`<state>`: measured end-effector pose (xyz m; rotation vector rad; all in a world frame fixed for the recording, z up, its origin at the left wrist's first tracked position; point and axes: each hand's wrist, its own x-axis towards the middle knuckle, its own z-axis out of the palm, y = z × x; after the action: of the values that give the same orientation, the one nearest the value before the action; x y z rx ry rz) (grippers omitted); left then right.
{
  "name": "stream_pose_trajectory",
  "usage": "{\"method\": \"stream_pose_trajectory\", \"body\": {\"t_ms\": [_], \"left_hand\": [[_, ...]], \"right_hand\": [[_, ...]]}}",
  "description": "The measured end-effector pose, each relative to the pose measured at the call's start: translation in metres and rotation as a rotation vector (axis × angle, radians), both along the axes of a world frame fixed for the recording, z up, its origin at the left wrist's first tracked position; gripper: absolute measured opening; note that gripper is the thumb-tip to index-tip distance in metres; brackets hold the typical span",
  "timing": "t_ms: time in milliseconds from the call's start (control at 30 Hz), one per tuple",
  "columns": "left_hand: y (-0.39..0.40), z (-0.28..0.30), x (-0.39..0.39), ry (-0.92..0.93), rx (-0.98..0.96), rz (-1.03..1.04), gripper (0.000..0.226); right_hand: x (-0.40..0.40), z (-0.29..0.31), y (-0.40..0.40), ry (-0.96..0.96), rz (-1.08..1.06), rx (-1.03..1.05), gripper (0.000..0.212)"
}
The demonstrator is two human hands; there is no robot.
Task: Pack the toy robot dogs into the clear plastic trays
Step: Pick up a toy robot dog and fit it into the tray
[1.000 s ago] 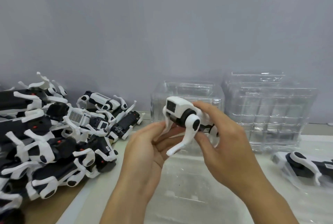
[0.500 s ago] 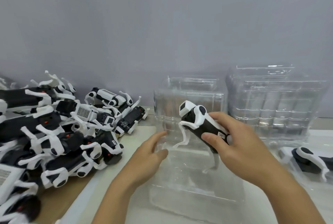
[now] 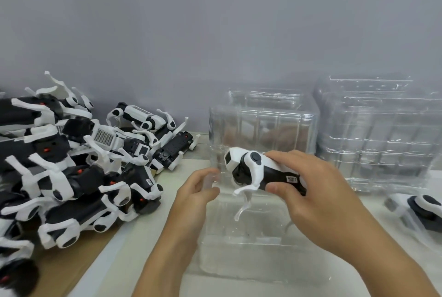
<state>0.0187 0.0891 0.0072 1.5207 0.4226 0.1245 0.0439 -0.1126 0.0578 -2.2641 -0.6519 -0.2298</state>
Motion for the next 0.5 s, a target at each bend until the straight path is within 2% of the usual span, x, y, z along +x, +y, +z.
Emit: {"method": "stream_pose_trajectory", "body": {"t_ms": [67, 233, 333, 433, 500], "left_hand": [[0.000, 0.000, 0.003, -0.019, -0.032, -0.008, 0.033], [0.000, -0.002, 0.008, -0.047, -0.094, -0.063, 0.028], [-0.002, -0.002, 0.008, -0.044, -0.089, -0.066, 0.035], [-0.004, -0.003, 0.009, -0.072, -0.077, -0.063, 0.025], [-0.006, -0.001, 0.008, -0.090, -0.051, -0.085, 0.032]], "right_hand": [[-0.001, 0.000, 0.004, -0.018, -0.012, -0.018, 0.033], [-0.003, -0.006, 0.011, 0.045, -0.004, -0.173, 0.034], [-0.004, -0.009, 0.014, 0.035, -0.012, -0.186, 0.028], [-0.003, -0.012, 0.014, 0.029, -0.021, -0.195, 0.026], [-0.002, -0.014, 0.013, 0.034, -0.020, -0.201, 0.027]]}}
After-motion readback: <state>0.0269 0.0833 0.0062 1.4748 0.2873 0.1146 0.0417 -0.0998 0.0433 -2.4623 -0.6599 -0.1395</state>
